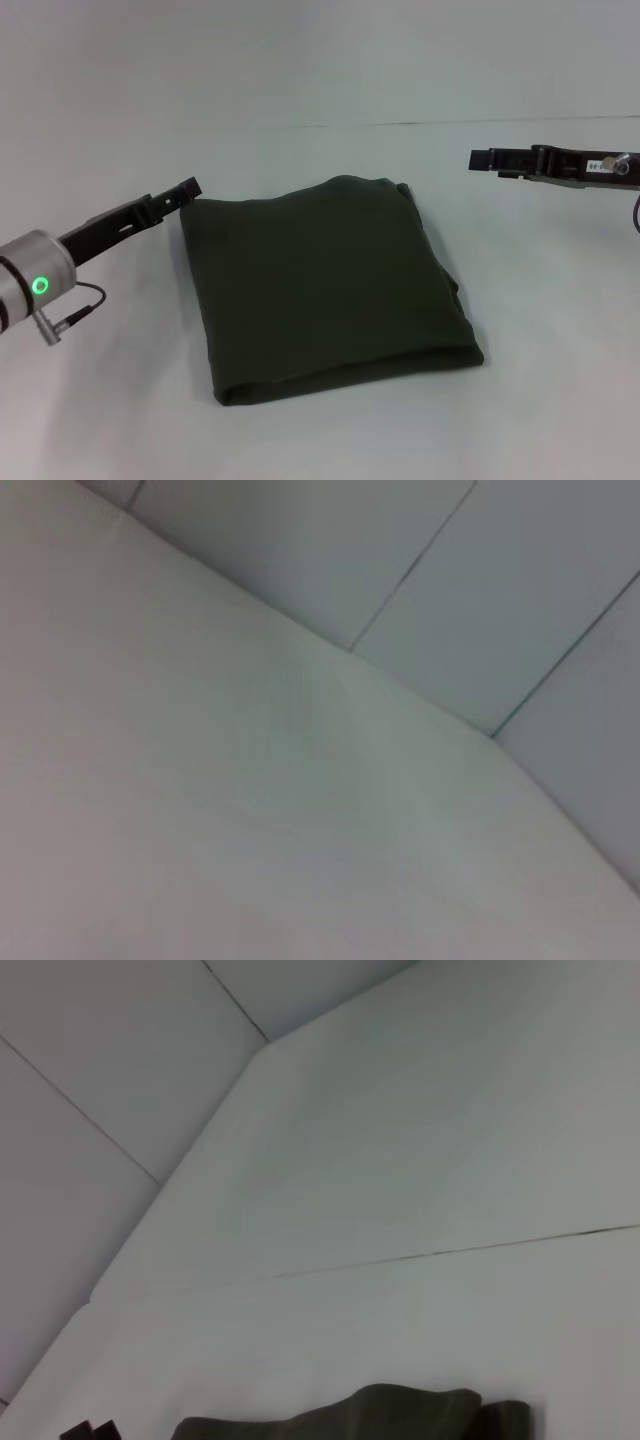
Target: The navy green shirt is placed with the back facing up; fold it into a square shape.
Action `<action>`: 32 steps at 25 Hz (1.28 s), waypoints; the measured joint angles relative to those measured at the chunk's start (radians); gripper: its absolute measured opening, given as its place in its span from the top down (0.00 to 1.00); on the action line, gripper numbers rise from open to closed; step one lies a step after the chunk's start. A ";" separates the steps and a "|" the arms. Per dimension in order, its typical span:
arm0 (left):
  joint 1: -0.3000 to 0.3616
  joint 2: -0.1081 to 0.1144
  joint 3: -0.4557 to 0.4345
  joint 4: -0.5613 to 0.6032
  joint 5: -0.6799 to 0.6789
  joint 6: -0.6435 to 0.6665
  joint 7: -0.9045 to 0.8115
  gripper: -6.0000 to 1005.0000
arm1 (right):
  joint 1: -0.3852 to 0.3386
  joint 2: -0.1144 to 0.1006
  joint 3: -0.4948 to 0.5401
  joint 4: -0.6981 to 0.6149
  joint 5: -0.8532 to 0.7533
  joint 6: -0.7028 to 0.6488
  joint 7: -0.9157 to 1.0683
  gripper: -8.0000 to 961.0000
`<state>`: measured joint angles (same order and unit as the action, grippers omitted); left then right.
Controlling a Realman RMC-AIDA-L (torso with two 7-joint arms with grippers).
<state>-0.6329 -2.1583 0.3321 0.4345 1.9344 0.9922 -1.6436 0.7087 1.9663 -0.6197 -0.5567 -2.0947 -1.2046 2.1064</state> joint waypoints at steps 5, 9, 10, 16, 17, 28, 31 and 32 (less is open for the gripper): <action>-0.030 -0.001 0.029 -0.032 0.005 -0.086 0.001 0.07 | 0.000 0.000 -0.001 0.002 -0.003 0.014 0.001 0.27; -0.042 -0.003 0.068 -0.044 -0.001 -0.145 0.005 0.07 | 0.000 0.001 -0.004 0.003 -0.005 0.016 0.004 0.27; -0.044 -0.004 0.072 -0.048 -0.002 -0.153 0.006 0.07 | 0.000 0.002 -0.004 0.003 -0.006 0.016 0.004 0.27; -0.054 -0.004 0.075 -0.064 0.000 -0.186 0.009 0.07 | -0.002 0.004 -0.002 0.003 -0.007 0.016 0.004 0.27; -0.058 -0.004 0.075 -0.070 0.001 -0.197 0.009 0.07 | -0.002 0.004 -0.002 0.003 -0.007 0.016 0.004 0.27; -0.077 -0.006 0.115 -0.099 -0.003 -0.208 0.011 0.07 | -0.009 0.008 -0.002 0.003 -0.006 0.017 0.004 0.27; -0.078 -0.006 0.116 -0.100 -0.003 -0.206 0.011 0.09 | -0.012 0.008 -0.001 0.003 -0.007 0.017 0.004 0.27; -0.078 -0.006 0.116 -0.100 -0.003 -0.207 0.011 0.09 | -0.013 0.008 -0.001 0.003 -0.007 0.017 0.004 0.27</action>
<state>-0.7113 -2.1645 0.4479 0.3347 1.9315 0.7856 -1.6323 0.6955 1.9741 -0.6212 -0.5537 -2.1015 -1.1872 2.1107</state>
